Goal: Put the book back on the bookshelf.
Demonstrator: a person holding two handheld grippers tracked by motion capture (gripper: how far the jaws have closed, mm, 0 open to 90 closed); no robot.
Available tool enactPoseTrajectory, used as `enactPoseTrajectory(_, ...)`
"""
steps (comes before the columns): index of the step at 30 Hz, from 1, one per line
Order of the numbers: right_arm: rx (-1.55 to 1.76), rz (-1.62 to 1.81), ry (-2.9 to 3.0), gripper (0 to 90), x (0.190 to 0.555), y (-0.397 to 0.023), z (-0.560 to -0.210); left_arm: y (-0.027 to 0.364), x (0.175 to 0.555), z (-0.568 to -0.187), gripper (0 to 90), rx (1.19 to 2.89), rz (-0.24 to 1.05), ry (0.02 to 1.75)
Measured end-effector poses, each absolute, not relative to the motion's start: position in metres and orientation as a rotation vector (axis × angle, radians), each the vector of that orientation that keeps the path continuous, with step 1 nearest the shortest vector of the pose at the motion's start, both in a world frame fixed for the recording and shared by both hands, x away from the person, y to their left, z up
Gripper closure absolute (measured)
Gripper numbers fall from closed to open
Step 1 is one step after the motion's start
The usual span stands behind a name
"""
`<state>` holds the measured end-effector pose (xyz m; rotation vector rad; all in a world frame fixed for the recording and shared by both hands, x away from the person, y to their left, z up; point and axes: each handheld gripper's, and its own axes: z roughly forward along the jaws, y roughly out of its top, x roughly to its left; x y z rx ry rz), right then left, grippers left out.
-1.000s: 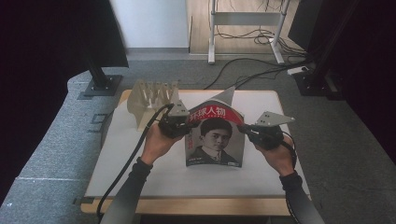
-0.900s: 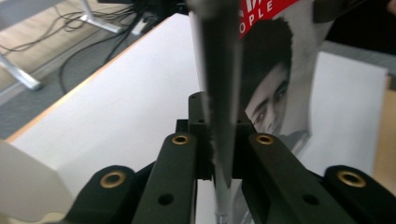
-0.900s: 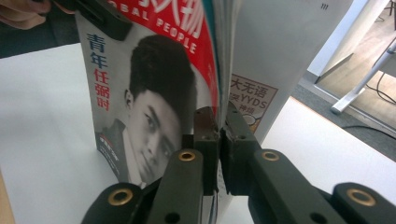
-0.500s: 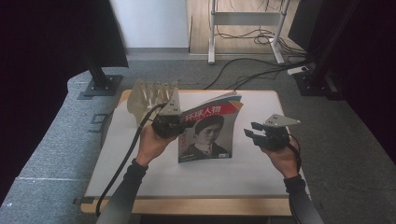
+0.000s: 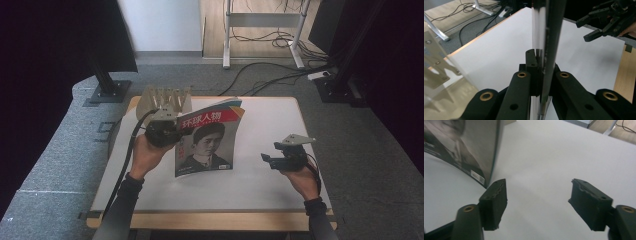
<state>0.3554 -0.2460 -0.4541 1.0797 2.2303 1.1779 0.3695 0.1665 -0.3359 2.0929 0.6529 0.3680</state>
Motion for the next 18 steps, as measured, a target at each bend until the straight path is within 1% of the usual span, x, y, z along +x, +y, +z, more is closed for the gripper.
enactPoseTrajectory(8, 1.097, 1.164, 2.298, 21.6, 0.355, -0.246, -0.48, 0.189, 0.365, -0.33, 87.2, 2.059, 0.363, 0.7)
enactPoseTrajectory(18, 1.141, 1.125, 2.338, 13.1, 0.353, -0.243, -0.509, 0.216, 0.354, -0.318, 87.2, 2.026, 0.389, 0.759)
